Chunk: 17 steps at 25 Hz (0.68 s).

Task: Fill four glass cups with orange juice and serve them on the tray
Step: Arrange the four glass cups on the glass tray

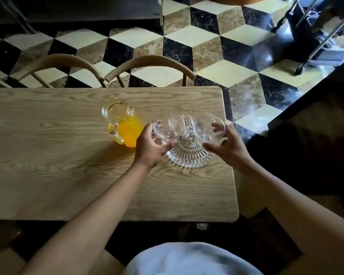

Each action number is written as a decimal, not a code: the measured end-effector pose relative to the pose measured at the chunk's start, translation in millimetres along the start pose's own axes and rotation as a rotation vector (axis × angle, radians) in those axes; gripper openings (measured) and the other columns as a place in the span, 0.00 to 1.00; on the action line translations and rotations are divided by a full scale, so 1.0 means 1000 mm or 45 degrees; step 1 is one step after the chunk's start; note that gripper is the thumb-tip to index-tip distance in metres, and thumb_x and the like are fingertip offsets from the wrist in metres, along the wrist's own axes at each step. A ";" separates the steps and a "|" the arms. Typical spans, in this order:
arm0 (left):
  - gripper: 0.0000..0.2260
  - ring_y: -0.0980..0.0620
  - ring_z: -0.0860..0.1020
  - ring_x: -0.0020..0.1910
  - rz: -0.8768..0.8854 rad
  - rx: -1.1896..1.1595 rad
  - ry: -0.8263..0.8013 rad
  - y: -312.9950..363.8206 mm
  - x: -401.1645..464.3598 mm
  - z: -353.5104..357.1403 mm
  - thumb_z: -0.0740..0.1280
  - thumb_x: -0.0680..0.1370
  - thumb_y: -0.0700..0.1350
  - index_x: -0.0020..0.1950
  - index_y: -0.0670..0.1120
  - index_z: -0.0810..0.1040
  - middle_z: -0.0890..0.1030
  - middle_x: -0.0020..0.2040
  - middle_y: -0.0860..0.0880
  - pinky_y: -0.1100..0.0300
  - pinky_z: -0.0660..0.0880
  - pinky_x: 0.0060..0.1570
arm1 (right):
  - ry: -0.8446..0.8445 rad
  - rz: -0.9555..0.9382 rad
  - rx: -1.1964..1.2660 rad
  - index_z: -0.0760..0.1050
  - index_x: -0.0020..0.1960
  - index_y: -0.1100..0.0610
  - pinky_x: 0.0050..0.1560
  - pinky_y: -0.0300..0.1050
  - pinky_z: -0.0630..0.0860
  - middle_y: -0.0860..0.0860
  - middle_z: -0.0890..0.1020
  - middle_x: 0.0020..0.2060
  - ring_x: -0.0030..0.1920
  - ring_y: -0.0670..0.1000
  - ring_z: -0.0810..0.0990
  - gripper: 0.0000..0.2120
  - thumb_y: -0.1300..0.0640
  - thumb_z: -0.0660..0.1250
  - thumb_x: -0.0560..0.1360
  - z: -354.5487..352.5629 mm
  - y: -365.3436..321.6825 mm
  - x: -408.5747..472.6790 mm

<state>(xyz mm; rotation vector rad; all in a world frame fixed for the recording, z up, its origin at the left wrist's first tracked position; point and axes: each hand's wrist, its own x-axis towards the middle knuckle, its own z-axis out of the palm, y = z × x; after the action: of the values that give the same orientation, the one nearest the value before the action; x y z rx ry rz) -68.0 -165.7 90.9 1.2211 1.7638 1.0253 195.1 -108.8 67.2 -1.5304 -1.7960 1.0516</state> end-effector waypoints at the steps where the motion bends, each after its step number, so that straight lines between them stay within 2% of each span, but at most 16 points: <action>1: 0.33 0.56 0.81 0.61 -0.023 0.004 -0.014 -0.010 -0.004 0.007 0.85 0.69 0.47 0.70 0.45 0.76 0.82 0.64 0.47 0.61 0.78 0.65 | 0.018 0.018 -0.001 0.76 0.70 0.52 0.49 0.37 0.74 0.53 0.80 0.58 0.55 0.51 0.79 0.35 0.53 0.84 0.65 0.006 0.008 -0.004; 3: 0.35 0.53 0.81 0.65 -0.067 0.029 -0.053 -0.028 -0.010 0.019 0.85 0.68 0.48 0.72 0.45 0.76 0.82 0.67 0.47 0.59 0.78 0.67 | 0.046 0.061 -0.011 0.76 0.70 0.54 0.54 0.46 0.78 0.54 0.79 0.59 0.58 0.52 0.79 0.36 0.54 0.84 0.65 0.018 0.020 -0.012; 5: 0.36 0.54 0.79 0.66 -0.091 0.053 -0.102 -0.046 -0.013 0.031 0.85 0.68 0.47 0.73 0.44 0.75 0.81 0.68 0.48 0.67 0.76 0.66 | 0.045 0.093 -0.024 0.75 0.70 0.55 0.57 0.55 0.79 0.53 0.79 0.59 0.60 0.52 0.78 0.37 0.51 0.83 0.65 0.033 0.037 -0.022; 7: 0.37 0.54 0.79 0.66 -0.099 0.050 -0.100 -0.059 -0.012 0.042 0.85 0.68 0.45 0.74 0.43 0.75 0.81 0.67 0.49 0.74 0.74 0.63 | 0.036 0.118 -0.002 0.74 0.71 0.54 0.58 0.58 0.80 0.51 0.77 0.58 0.59 0.52 0.78 0.38 0.46 0.81 0.64 0.045 0.049 -0.028; 8: 0.38 0.54 0.79 0.66 -0.117 0.038 -0.093 -0.064 -0.012 0.046 0.85 0.67 0.45 0.74 0.43 0.75 0.80 0.67 0.49 0.73 0.74 0.64 | 0.035 0.129 0.012 0.74 0.71 0.52 0.58 0.58 0.80 0.49 0.76 0.58 0.59 0.51 0.79 0.39 0.43 0.80 0.63 0.049 0.052 -0.031; 10: 0.38 0.51 0.80 0.67 -0.160 0.014 -0.099 -0.072 -0.009 0.053 0.85 0.67 0.45 0.74 0.42 0.75 0.80 0.68 0.48 0.65 0.75 0.68 | 0.039 0.156 0.024 0.73 0.72 0.51 0.60 0.57 0.80 0.47 0.74 0.59 0.60 0.50 0.78 0.39 0.44 0.80 0.64 0.053 0.059 -0.030; 12: 0.40 0.47 0.80 0.69 -0.201 0.017 -0.108 -0.082 -0.006 0.058 0.85 0.66 0.47 0.75 0.42 0.74 0.80 0.70 0.45 0.54 0.76 0.72 | 0.041 0.192 0.036 0.72 0.72 0.50 0.63 0.56 0.79 0.47 0.74 0.60 0.62 0.48 0.77 0.38 0.49 0.82 0.66 0.057 0.066 -0.028; 14: 0.40 0.47 0.80 0.69 -0.226 0.010 -0.112 -0.091 -0.004 0.063 0.86 0.66 0.46 0.74 0.43 0.75 0.80 0.70 0.45 0.47 0.77 0.71 | 0.052 0.206 0.055 0.72 0.72 0.49 0.63 0.53 0.79 0.48 0.74 0.61 0.62 0.47 0.76 0.37 0.51 0.83 0.66 0.059 0.071 -0.026; 16: 0.40 0.48 0.80 0.68 -0.251 -0.015 -0.117 -0.096 -0.001 0.067 0.87 0.65 0.45 0.74 0.45 0.75 0.81 0.70 0.46 0.45 0.78 0.71 | 0.055 0.214 0.064 0.73 0.73 0.52 0.61 0.45 0.79 0.50 0.75 0.62 0.63 0.46 0.76 0.38 0.52 0.83 0.67 0.061 0.074 -0.024; 17: 0.41 0.49 0.80 0.68 -0.260 -0.024 -0.111 -0.096 0.000 0.069 0.87 0.63 0.48 0.73 0.45 0.75 0.81 0.69 0.46 0.45 0.78 0.71 | 0.056 0.217 0.065 0.73 0.73 0.53 0.60 0.43 0.79 0.50 0.75 0.62 0.63 0.47 0.76 0.38 0.52 0.83 0.67 0.061 0.075 -0.023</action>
<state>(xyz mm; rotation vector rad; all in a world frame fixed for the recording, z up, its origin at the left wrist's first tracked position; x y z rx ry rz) -40.9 -174.2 -24.2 1.0338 1.7653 0.8555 191.4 -141.0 -27.0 -1.6854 -1.6200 1.1250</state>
